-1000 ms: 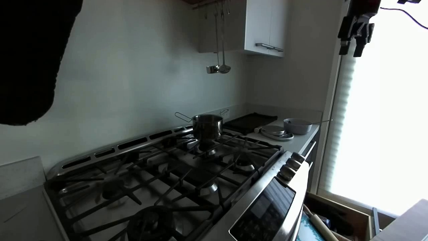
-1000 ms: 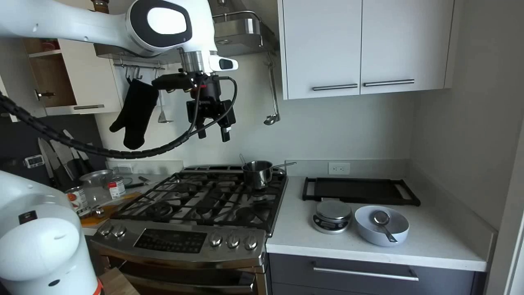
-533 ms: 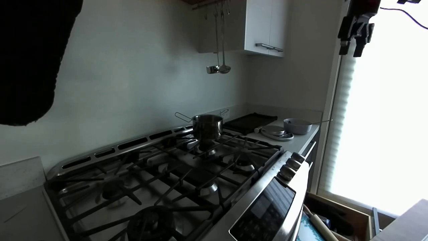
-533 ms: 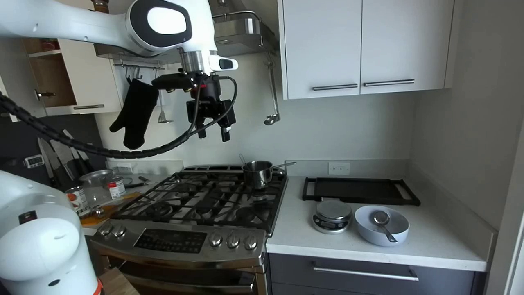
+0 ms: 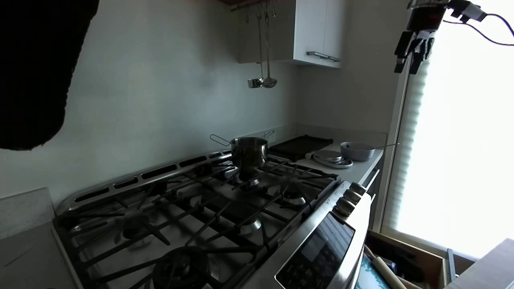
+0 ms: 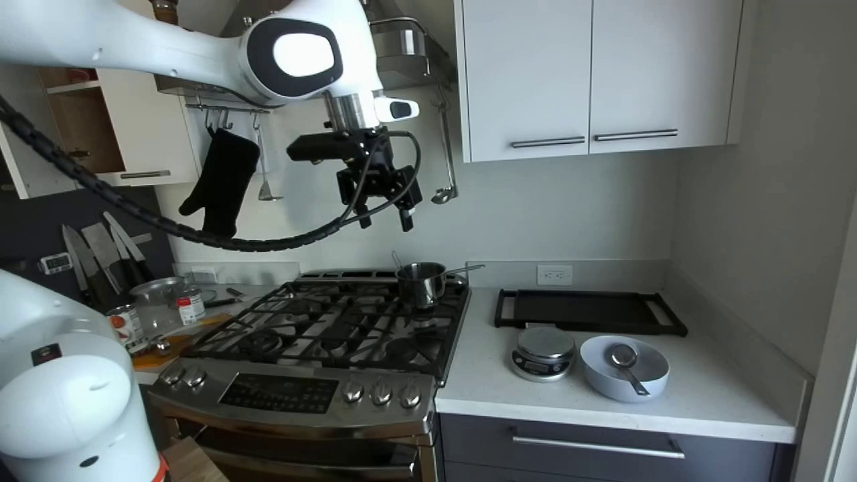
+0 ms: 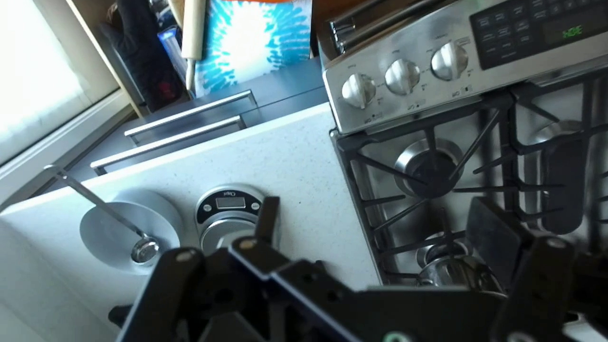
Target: Put the grey bowl on the stove, then remove the serve spoon from the bowl
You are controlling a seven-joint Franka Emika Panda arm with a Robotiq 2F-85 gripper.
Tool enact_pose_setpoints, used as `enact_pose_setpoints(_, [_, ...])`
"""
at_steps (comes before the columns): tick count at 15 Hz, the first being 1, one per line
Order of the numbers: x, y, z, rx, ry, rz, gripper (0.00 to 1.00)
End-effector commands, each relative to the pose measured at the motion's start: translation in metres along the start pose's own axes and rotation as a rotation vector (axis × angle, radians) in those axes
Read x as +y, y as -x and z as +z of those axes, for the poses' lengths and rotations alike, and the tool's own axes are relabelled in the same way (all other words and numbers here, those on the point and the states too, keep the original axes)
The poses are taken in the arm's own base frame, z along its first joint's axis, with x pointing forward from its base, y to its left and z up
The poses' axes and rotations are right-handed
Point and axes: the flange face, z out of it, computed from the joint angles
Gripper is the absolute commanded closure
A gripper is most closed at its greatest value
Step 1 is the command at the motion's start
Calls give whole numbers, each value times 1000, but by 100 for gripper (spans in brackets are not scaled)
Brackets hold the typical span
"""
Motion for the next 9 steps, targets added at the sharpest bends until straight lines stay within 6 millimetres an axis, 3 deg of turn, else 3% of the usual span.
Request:
enact_pose_setpoints(1, [46,-36,36,11,-23,-63,0])
enact_pose_setpoints(9, [150,-88,96,62,-59,-222,0])
